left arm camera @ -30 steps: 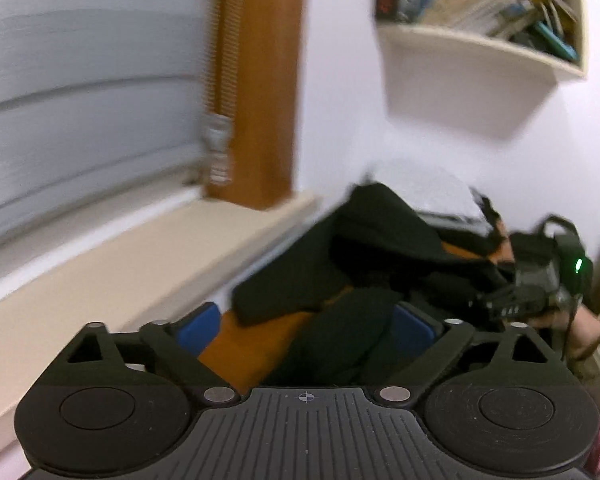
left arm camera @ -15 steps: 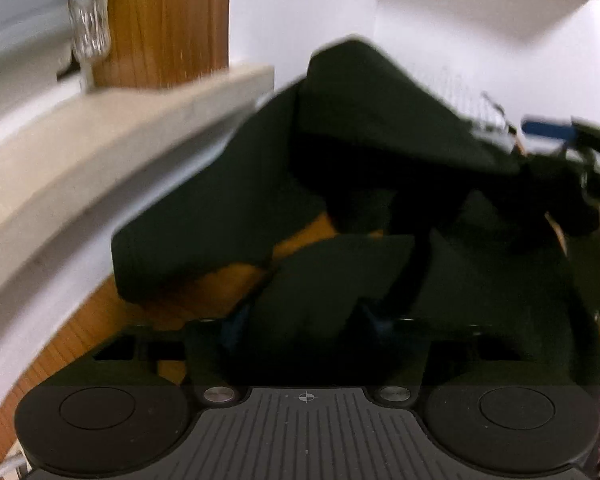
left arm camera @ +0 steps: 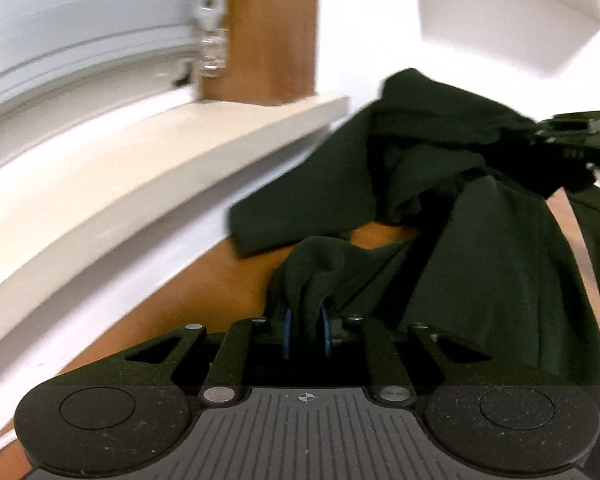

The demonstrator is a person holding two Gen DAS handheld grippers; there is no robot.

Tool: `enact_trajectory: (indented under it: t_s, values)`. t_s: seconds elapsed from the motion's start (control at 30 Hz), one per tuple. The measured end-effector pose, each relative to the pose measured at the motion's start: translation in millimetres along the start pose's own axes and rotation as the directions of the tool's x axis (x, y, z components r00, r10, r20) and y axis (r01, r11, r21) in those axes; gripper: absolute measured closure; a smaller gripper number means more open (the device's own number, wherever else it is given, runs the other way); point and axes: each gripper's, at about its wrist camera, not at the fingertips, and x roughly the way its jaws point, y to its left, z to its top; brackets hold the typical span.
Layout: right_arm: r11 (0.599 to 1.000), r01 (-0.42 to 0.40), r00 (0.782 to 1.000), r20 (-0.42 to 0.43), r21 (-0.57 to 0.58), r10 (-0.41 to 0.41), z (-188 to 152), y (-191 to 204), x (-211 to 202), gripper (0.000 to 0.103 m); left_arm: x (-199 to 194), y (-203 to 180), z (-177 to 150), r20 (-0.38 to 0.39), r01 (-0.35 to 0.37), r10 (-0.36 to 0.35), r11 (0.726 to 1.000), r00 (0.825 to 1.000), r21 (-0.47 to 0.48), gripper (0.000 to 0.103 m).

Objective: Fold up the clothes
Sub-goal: 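Lift the hoodie edge with the right gripper while the left gripper grasps the hoodie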

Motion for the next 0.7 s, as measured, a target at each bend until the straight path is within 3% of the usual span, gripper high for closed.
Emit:
enact_trajectory:
  t_s: [0.27,0.43,0.53,0.6,0.7]
  values:
    - [0.987,0.163,0.979,0.12,0.013,-0.164,33.3,-51.8,-65.3,0.087,-71.5,58.5,-18.0,0.04,-0.093,0.095,0.994,0.995,-0.058,0.088]
    - [0.951,0.309,0.935,0.176,0.012,-0.307,52.5,-78.9,-82.0,0.087,-86.3,66.9,-21.9,0.063,-0.12,0.124,0.991,0.99,-0.064,0.088]
    - [0.916,0.401,0.89,0.236,0.002,-0.39,62.9,-88.6,-92.4,0.087,-91.0,65.9,-19.5,0.088,-0.118,0.123,0.991,0.988,-0.064,0.088]
    - [0.905,0.425,0.868,0.279,0.014,-0.411,71.8,-95.5,-101.1,0.087,-97.8,65.7,-16.0,0.121,-0.107,0.116,0.992,0.986,-0.074,0.088]
    - [0.914,0.404,0.864,0.31,0.045,-0.397,86.5,-105.5,-109.9,0.087,-106.8,63.1,-9.6,0.153,-0.122,0.129,0.991,0.98,-0.059,0.088]
